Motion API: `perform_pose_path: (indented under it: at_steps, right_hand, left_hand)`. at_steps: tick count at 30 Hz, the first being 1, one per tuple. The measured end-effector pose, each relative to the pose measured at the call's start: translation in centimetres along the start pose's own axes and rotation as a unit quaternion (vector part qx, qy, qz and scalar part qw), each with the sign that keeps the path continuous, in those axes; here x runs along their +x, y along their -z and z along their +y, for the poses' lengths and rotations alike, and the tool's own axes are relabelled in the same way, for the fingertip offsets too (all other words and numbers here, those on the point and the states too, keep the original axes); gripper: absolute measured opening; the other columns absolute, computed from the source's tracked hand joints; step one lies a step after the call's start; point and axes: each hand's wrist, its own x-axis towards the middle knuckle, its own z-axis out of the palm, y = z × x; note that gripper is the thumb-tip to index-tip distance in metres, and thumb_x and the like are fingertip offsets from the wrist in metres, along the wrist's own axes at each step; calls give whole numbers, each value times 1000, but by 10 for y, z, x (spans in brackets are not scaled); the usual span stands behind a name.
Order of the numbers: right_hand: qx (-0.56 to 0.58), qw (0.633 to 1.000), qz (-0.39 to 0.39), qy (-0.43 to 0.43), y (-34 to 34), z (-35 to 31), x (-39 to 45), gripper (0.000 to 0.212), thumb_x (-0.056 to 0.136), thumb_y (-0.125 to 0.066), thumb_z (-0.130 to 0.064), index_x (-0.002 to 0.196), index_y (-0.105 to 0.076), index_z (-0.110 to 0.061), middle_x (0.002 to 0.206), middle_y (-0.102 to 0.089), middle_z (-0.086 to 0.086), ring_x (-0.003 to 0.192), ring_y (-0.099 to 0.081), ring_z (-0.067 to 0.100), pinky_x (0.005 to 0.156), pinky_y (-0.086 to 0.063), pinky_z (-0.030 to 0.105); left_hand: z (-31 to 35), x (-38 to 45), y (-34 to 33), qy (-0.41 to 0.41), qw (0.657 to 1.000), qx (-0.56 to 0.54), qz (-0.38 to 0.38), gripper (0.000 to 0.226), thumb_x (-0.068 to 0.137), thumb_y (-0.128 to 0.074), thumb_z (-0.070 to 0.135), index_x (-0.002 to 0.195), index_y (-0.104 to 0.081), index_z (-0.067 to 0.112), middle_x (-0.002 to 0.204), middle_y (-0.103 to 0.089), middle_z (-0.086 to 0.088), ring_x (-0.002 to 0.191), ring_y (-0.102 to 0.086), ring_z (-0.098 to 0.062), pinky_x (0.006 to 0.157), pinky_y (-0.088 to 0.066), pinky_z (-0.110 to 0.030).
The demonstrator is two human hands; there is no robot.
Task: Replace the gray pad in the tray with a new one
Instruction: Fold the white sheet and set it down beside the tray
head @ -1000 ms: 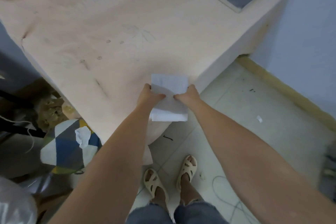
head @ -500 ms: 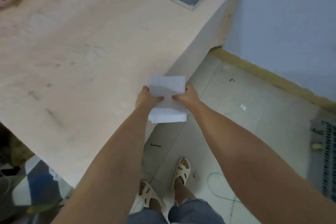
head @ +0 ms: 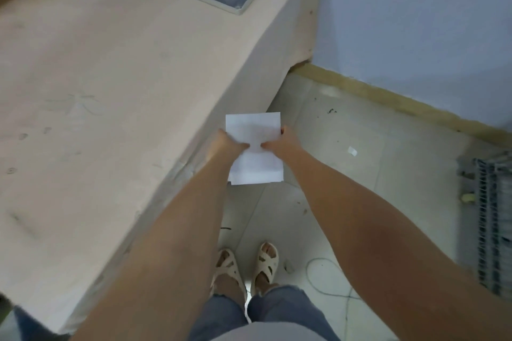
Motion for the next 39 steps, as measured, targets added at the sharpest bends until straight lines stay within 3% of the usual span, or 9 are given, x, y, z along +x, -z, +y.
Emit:
perform_pose_path:
  at_steps: [3,7,9,12,18,26,30,36,39]
  right_hand:
    - [27,999,12,-14,21,5,5,58,77,-72,-8,128,-45,-3,125,-54,13,114,-54,30,94,-49,43]
    - [37,999,33,-16,47,7,10,49,79,-70,-4,124,-51,0,113,-59,14,100,-59,26,69,-51,24]
    - [27,998,45,-26,59,6,15,47,78,-70,-2,122,-54,0,116,-60,15,104,-60,28,77,-52,29]
    - [67,995,70,-36,74,4,27,40,82,-63,4,121,-53,5,122,-56,24,112,-56,34,69,-48,17]
    - [73,991,104,-38,102,-21,62,48,86,-62,-2,130,-43,-1,125,-52,15,106,-54,25,80,-46,30]
    - [9,989,129,-76,114,-66,134,47,79,-71,-9,120,-47,-4,80,-49,-3,67,-51,7,50,-41,19]
    - [-22,986,138,-91,119,-85,165,71,80,-70,-14,137,-28,-2,119,-51,11,96,-54,23,75,-47,29]
    - [-51,983,152,-84,132,-104,201,64,82,-69,-15,133,-32,-3,126,-48,14,113,-52,29,96,-47,36]
    - [-57,982,153,-96,142,-110,217,62,81,-69,-16,131,-34,-4,124,-50,13,112,-53,29,92,-48,36]
  left_hand:
    - [20,6,-15,-10,999,36,-5,83,78,-74,31,141,-28,5,138,-45,-13,124,-47,-31,99,-44,-47]
    - [48,17,-32,-14,996,92,-9,75,73,-77,35,130,-41,2,126,-54,-18,114,-55,-34,94,-47,-42]
    - [62,21,-40,-20,994,105,-17,71,72,-78,35,126,-45,1,122,-56,-19,111,-56,-35,89,-46,-40]
    - [83,32,-50,-39,991,128,-26,66,74,-76,35,123,-49,0,119,-58,-18,110,-57,-35,88,-47,-40]
    - [132,67,-55,-116,988,38,-97,69,80,-74,18,138,-39,4,136,-46,-17,123,-48,-33,101,-44,-48]
    - [191,132,-49,-117,983,120,-78,61,84,-68,25,131,-42,-3,128,-53,-16,116,-54,-35,98,-46,-43]
    - [217,160,-47,-130,982,107,-82,58,86,-65,20,132,-39,-5,129,-51,-18,117,-53,-36,99,-45,-45]
    - [246,192,-47,-114,976,177,-59,71,82,-69,32,135,-35,0,129,-51,-20,115,-53,-35,94,-44,-41]
    - [258,204,-48,-122,976,170,-61,70,82,-69,35,133,-36,0,128,-52,-21,114,-54,-36,94,-45,-43]
